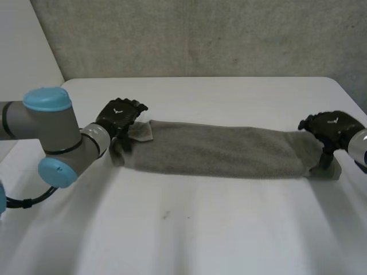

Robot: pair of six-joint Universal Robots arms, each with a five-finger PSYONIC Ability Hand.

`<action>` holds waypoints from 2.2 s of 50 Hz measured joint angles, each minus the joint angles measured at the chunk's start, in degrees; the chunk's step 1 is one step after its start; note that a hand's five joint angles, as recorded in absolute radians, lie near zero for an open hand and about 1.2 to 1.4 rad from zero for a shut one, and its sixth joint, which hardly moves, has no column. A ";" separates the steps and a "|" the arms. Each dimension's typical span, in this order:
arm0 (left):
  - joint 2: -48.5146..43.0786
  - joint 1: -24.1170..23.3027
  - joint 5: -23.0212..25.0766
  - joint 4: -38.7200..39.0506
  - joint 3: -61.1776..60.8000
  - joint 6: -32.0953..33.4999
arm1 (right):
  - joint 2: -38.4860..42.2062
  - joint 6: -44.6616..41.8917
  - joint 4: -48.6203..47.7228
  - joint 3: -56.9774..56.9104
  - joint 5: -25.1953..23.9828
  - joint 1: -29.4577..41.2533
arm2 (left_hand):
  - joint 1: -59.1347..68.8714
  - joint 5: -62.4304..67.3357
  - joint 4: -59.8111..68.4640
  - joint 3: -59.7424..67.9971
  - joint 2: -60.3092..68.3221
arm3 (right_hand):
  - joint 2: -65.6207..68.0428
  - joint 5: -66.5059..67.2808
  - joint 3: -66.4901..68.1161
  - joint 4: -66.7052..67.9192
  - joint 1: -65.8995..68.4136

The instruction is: Fold the towel.

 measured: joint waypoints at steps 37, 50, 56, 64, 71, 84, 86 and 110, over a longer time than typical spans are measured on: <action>-16.13 0.24 -11.56 -10.52 27.86 -0.75 | 1.31 -2.46 -12.63 10.71 0.13 -1.01 | 3.71 2.30 3.42 3.19 3.17 | 0.13 0.15 0.15 0.00 0.31; -0.19 0.19 -8.87 -4.54 6.32 -2.57 | 3.00 -2.67 -14.18 10.27 0.19 -1.24 | 2.40 1.24 1.96 1.88 1.87 | 14.98 16.32 15.73 14.55 15.95; 5.30 0.27 -8.09 -1.44 -1.72 -4.44 | 5.39 -3.48 -14.98 8.96 0.55 -1.24 | 2.07 1.03 1.77 1.60 1.67 | 45.09 45.36 45.03 43.95 45.55; 10.13 0.33 -6.38 -0.45 -8.94 -5.70 | 8.36 -8.83 -15.82 4.89 3.88 -2.87 | 1.46 0.70 1.15 1.02 1.00 | 59.61 62.25 62.40 61.94 61.22; 14.82 0.53 -4.59 -0.43 -14.74 -5.94 | 6.42 -18.42 -16.15 0.22 11.06 -6.01 | 0.97 0.35 0.39 0.43 0.32 | 59.61 62.24 62.40 61.94 61.47; 19.42 1.63 -4.09 0.37 -20.26 -5.94 | 4.68 -26.02 -19.16 -11.54 15.31 10.35 | 0.74 0.17 0.20 0.20 0.14 | 59.67 62.25 62.53 61.94 61.78; 19.75 1.93 -4.11 0.53 -20.65 -6.02 | 6.16 -26.20 -19.39 -14.07 15.19 16.25 | 0.74 0.16 0.20 0.21 0.14 | 59.69 62.25 62.84 61.94 61.80; 20.18 1.23 -4.19 2.93 -23.48 -7.30 | 17.61 -23.34 -19.65 -14.39 9.14 45.54 | 0.74 0.15 0.20 0.20 0.14 | -0.31 0.25 -0.10 -0.16 0.12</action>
